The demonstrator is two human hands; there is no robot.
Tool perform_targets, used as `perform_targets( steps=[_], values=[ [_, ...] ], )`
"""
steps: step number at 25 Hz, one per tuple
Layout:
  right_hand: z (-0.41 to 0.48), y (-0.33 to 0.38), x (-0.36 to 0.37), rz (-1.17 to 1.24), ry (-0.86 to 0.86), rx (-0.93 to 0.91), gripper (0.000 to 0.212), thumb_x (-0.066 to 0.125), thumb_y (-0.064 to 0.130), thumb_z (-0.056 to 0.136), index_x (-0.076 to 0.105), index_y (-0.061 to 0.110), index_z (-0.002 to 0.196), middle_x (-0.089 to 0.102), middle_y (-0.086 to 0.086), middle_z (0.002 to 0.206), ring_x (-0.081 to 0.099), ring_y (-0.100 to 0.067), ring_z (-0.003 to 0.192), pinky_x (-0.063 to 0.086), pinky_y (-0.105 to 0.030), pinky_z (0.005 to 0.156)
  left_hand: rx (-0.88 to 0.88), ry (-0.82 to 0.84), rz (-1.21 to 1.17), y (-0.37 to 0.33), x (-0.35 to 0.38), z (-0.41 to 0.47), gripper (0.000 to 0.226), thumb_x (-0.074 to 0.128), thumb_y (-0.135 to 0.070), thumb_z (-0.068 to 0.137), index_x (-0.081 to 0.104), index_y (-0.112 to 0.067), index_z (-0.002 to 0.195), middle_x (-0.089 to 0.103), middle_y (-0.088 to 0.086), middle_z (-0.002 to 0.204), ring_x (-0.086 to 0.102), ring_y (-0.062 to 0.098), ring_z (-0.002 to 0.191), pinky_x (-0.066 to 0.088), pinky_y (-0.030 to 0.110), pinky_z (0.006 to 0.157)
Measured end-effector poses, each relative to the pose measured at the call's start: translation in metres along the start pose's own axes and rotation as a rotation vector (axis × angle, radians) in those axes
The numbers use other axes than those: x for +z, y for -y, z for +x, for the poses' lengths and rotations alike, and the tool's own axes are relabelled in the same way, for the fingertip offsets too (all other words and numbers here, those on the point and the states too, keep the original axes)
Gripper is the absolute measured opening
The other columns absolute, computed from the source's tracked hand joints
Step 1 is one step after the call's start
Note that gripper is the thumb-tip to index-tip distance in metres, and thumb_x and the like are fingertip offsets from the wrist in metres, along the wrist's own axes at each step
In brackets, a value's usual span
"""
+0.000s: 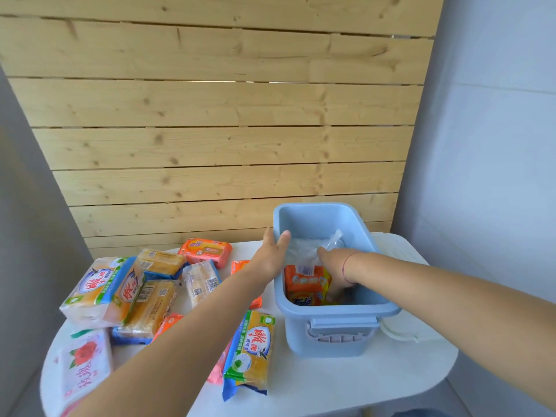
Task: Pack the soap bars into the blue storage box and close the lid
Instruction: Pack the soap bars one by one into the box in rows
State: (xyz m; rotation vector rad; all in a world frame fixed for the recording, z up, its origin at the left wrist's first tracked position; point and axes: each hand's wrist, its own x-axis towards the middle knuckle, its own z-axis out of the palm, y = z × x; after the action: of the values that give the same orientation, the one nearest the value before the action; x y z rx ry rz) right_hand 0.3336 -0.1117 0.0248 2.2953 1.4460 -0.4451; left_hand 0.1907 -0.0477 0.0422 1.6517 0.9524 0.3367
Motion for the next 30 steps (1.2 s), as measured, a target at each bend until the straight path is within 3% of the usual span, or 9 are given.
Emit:
perform_targets(
  steps=[2, 4, 7, 11, 14, 17, 22, 26, 30],
  values=[
    [-0.01, -0.003, -0.01, -0.024, 0.012, -0.009, 0.099, 0.079, 0.04, 0.067, 0.019, 0.015, 0.142, 0.048, -0.01, 0.139, 0.053, -0.03, 0.12, 0.046, -0.036, 0.094, 0.082, -0.107, 0.19, 0.013, -0.03, -0.001, 0.069, 0.037, -0.049, 0.095, 0.012, -0.017, 0.151, 0.032, 0.01, 0.153, 0.033, 0.025, 0.138, 0.026, 0.036, 0.11],
    [-0.024, -0.008, -0.027, -0.058, -0.065, -0.027, 0.085, 0.076, 0.038, 0.071, 0.029, 0.017, 0.139, 0.054, -0.01, 0.132, 0.056, -0.03, 0.116, 0.046, -0.036, 0.093, 0.141, -0.44, 0.585, 0.04, -0.084, -0.002, 0.077, 0.05, -0.05, 0.089, 0.02, -0.013, 0.149, 0.03, 0.013, 0.153, 0.025, 0.028, 0.141, 0.021, 0.04, 0.113],
    [-0.047, 0.0, -0.052, 0.034, -0.338, -0.075, 0.063, 0.064, 0.04, 0.081, 0.037, 0.019, 0.135, 0.06, -0.005, 0.119, 0.058, -0.025, 0.102, 0.047, -0.033, 0.084, -0.132, -0.749, 0.944, 0.091, -0.174, -0.014, 0.095, 0.055, -0.063, 0.077, 0.016, -0.013, 0.148, 0.023, 0.014, 0.154, 0.016, 0.031, 0.144, 0.015, 0.048, 0.115],
    [-0.069, 0.055, -0.063, 0.389, -0.605, -0.321, 0.045, 0.061, 0.034, 0.084, 0.047, 0.023, 0.126, 0.06, 0.001, 0.117, 0.059, -0.018, 0.102, 0.047, -0.032, 0.088, -0.521, -0.627, 0.75, 0.132, -0.224, -0.022, 0.107, 0.067, -0.063, 0.066, 0.017, -0.009, 0.143, 0.044, 0.015, 0.137, 0.045, 0.034, 0.126, 0.041, 0.048, 0.1],
    [-0.076, 0.093, -0.057, 0.539, -0.604, -0.514, 0.044, 0.064, 0.03, 0.083, 0.05, 0.021, 0.123, 0.056, 0.002, 0.12, 0.059, -0.015, 0.102, 0.047, -0.032, 0.09, -0.453, -0.632, 0.621, 0.144, -0.227, -0.021, 0.075, 0.074, -0.045, 0.067, 0.042, -0.005, 0.121, 0.061, 0.01, 0.103, 0.062, 0.029, 0.092, 0.055, 0.039, 0.077],
    [-0.068, 0.1, -0.053, 0.594, -0.526, -0.559, 0.045, 0.065, 0.029, 0.083, 0.049, 0.022, 0.124, 0.051, 0.002, 0.129, 0.056, -0.013, 0.11, 0.047, -0.034, 0.097, -0.349, -0.679, 0.527, 0.137, -0.225, -0.034, 0.055, 0.076, -0.04, 0.064, 0.055, -0.008, 0.104, 0.063, 0.006, 0.087, 0.061, 0.023, 0.076, 0.05, 0.032, 0.061],
    [-0.053, 0.088, -0.065, 1.164, -0.388, -0.428, 0.06, 0.071, 0.038, 0.077, 0.046, 0.018, 0.128, 0.051, -0.006, 0.13, 0.053, -0.019, 0.119, 0.044, -0.037, 0.102, 0.082, -0.623, 0.001, 0.069, -0.192, -0.052, 0.046, 0.079, -0.028, 0.067, 0.059, -0.012, 0.105, 0.068, 0.006, 0.092, 0.066, 0.023, 0.079, 0.055, 0.037, 0.068],
    [-0.059, 0.07, -0.085, 1.523, -0.016, -0.556, 0.087, 0.083, 0.061, 0.035, 0.061, 0.021, 0.109, 0.063, -0.002, 0.11, 0.06, -0.018, 0.105, 0.047, -0.035, 0.092, 0.261, -0.16, -0.508, 0.0, -0.118, -0.061, 0.039, 0.071, -0.021, 0.079, 0.06, -0.005, 0.112, 0.074, 0.006, 0.086, 0.071, 0.013, 0.065, 0.061, 0.028, 0.068],
    [-0.061, 0.029, -0.082, 1.676, 0.02, -0.69, 0.087, 0.085, 0.038, 0.054, 0.056, 0.001, 0.126, 0.059, -0.022, 0.129, 0.062, -0.031, 0.11, 0.052, -0.041, 0.095, 0.233, 0.069, -0.538, -0.023, -0.057, -0.054, 0.054, 0.075, -0.031, 0.069, 0.06, -0.007, 0.116, 0.073, 0.005, 0.094, 0.068, 0.016, 0.082, 0.053, 0.038, 0.091]
  ],
)
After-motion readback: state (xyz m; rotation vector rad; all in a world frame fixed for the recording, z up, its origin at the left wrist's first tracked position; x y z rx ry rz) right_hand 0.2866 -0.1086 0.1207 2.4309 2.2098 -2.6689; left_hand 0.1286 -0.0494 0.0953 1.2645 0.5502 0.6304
